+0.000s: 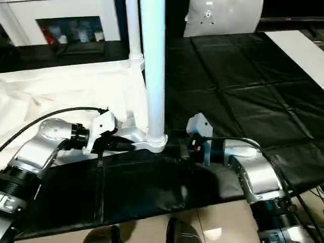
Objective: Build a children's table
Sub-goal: Rotate leg to tighten
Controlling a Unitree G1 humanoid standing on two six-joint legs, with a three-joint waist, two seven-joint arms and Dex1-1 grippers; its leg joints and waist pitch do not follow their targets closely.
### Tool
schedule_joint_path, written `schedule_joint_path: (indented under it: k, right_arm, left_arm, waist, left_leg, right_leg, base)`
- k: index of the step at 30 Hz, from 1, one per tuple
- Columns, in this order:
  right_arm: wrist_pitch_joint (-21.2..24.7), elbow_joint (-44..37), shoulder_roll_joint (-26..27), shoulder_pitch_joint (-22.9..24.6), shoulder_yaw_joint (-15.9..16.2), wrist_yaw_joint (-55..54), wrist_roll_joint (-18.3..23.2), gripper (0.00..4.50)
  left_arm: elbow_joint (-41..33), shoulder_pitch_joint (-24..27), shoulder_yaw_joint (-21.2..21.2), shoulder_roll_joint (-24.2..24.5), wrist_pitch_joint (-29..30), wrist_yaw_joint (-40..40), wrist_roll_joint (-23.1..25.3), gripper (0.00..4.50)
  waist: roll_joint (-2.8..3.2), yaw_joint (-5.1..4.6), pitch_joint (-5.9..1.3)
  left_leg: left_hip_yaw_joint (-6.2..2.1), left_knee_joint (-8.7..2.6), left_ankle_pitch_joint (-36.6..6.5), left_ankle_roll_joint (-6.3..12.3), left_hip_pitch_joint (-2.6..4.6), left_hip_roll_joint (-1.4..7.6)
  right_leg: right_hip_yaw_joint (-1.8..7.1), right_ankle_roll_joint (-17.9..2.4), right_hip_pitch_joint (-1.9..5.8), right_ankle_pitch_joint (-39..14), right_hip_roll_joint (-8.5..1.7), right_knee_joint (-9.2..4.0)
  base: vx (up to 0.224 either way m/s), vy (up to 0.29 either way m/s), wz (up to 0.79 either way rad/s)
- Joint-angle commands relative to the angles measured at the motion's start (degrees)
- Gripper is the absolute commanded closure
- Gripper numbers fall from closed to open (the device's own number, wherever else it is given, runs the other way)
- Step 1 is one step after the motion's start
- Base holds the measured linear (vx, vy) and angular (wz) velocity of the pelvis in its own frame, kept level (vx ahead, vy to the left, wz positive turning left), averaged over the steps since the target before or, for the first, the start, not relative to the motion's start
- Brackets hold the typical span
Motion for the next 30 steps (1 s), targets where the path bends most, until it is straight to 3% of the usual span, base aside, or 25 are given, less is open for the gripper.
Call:
schedule_joint_path:
  k: [1, 5, 7, 10, 12, 14, 20, 30]
  right_arm:
    - [-1.2, 0.5, 0.1, -1.2, 0.2, 0.2, -0.2, 0.14]
    - [-2.8, 4.1, 0.3, -4.0, 1.2, 0.9, -1.3, 0.14]
    - [-2.6, 5.3, 0.4, -5.1, 1.5, 2.1, -0.9, 0.14]
    - [-2.1, 6.3, 0.4, -6.2, 2.1, 4.6, 0.1, 0.49]
    - [-1.8, 6.6, 0.2, -6.5, 2.4, 5.9, 0.6, 0.49]
    - [-1.1, 6.9, -0.2, -6.8, 3.2, 8.1, 1.3, 0.85]
    - [-1.5, 9.3, -0.6, -8.5, 4.8, 11.7, 1.3, 1.28]
    - [-0.5, 10.1, -1.1, -9.2, 6.1, 14.8, 1.2, 2.12]
  left_arm:
    - [-0.6, 0.5, -2.1, 1.0, -0.9, -2.8, 0.6, 4.44]
    - [-3.0, 1.5, -4.4, 2.1, -2.3, -6.5, 0.8, 4.44]
    - [-4.0, 1.6, -4.9, 2.2, -2.5, -7.7, 0.5, 4.44]
    - [-5.1, 1.7, -5.2, 2.1, -2.2, -8.8, -0.3, 4.5]
    - [-5.1, 1.5, -5.3, 2.1, -2.6, -9.0, -0.1, 4.5]
    - [-5.2, 1.3, -5.5, 2.1, -2.9, -9.1, -0.1, 4.5]
    - [-5.7, 1.4, -5.5, 2.1, -2.7, -9.5, 0.0, 4.5]
    - [-6.1, 1.9, -5.5, 2.3, -1.7, -9.5, -0.5, 4.5]
  waist:
    - [-0.69, 0.29, -5.16]
    - [-0.58, 0.3, -5.33]
    - [-0.45, 0.68, -5.56]
    - [-0.54, 0.98, -5.6]
    - [-0.46, 1.42, -5.63]
    - [-0.57, 1.58, -5.52]
    - [-0.63, 1.59, -5.2]
    - [-0.63, 1.57, -5.21]
  left_leg:
    - [-0.12, -3.81, -6.5, 5.39, -0.19, 1.37]
    - [-0.09, -3.8, -5.2, 5.69, -0.06, 1.75]
    - [0.22, -3.66, -4.0, 6.41, 0.56, 1.98]
    - [0.23, -3.63, -2.9, 7.59, 0.32, 2.15]
    - [0.31, -3.56, -2.4, 8.27, 0.39, 2.27]
    - [0.36, -3.61, -3.4, 8.08, 0.26, 2.21]
    - [0.42, -3.8, -6.1, 6.01, 0.33, 2.12]
    - [0.39, -3.71, -4.4, 6.66, 0.14, 2.1]
  right_leg:
    - [3.09, -6.6, 4.43, -25.3, -3.32, -4.45]
    - [3.35, -9.3, 4.38, -20.6, -3.39, -3.65]
    - [3.69, -11.8, 4.07, -15.6, -3.32, -3.08]
    - [3.67, -13.4, 4.28, -12.3, -3.29, -2.48]
    - [3.72, -14.1, 4.27, -11.1, -3.35, -2.2]
    - [3.68, -13.7, 4.41, -12.5, -3.46, -2.37]
    - [3.72, -11.6, 4.29, -18.5, -3.61, -3.23]
    - [3.71, -12.0, 4.33, -16.2, -3.45, -2.84]
  base:
    - [0.0, 0.0, 0.0]
    - [0.0, 0.0, 0.0]
    - [0.0, 0.0, 0.0]
    - [0.0, 0.0, 0.0]
    - [0.0, 0.0, 0.0]
    - [0.0, 0.0, 0.0]
    - [0.0, 0.0, 0.0]
    - [0.0, 0.0, 0.0]
